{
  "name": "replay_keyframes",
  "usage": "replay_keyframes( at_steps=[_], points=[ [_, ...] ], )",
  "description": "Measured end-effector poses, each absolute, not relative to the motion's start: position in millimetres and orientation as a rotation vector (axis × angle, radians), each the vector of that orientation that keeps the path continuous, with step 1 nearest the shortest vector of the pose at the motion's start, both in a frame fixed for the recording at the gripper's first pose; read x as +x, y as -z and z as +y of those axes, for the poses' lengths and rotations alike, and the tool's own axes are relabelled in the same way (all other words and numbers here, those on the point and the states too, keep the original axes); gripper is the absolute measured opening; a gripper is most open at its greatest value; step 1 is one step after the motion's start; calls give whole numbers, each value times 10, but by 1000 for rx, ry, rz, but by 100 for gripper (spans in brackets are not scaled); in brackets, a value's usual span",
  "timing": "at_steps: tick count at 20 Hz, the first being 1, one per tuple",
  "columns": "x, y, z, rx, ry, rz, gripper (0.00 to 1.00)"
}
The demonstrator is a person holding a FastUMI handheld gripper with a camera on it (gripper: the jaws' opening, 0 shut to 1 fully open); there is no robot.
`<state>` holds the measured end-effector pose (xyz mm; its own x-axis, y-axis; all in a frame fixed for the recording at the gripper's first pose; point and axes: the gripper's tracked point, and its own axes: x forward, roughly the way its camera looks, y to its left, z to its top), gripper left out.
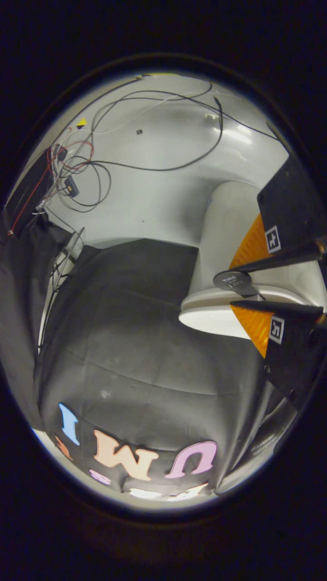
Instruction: Open the toilet lid.
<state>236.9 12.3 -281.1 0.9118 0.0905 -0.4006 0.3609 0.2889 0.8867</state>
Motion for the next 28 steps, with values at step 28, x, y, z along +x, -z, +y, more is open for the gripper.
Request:
replay_keyframes(
  at_steps=[28],
  points=[
    [2737,262,1436,671,-93,135,10]
  ],
)
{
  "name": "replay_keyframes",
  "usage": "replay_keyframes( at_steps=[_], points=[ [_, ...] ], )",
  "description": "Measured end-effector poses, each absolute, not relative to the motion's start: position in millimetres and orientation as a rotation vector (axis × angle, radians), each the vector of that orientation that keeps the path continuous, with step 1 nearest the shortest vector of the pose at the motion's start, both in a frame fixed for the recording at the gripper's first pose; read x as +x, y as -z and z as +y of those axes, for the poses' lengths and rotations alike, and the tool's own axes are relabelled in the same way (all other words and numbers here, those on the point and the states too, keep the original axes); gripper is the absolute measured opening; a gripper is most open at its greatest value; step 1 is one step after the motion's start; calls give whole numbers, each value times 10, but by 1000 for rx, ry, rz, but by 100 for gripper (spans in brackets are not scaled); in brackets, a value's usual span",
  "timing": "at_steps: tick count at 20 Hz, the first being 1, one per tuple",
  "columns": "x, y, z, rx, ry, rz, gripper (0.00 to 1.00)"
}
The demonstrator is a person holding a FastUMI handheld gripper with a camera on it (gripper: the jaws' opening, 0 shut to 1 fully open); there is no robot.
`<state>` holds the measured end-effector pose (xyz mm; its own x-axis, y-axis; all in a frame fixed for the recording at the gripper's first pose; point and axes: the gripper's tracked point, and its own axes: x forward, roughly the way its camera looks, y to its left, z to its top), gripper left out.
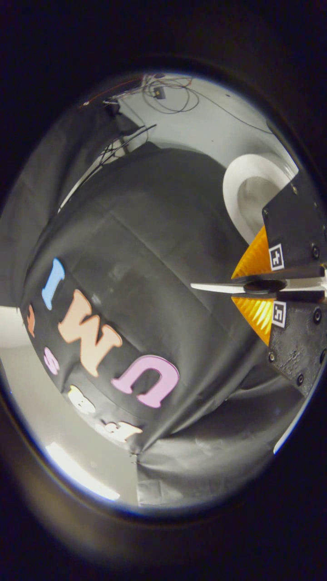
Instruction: Open the toilet lid.
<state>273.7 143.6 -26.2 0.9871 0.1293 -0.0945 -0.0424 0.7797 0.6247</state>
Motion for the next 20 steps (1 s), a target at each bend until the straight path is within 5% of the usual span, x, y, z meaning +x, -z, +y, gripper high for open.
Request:
replay_keyframes(
  at_steps=[20],
  points=[
    [2807,-488,3301,131,-294,145,13]
  ],
)
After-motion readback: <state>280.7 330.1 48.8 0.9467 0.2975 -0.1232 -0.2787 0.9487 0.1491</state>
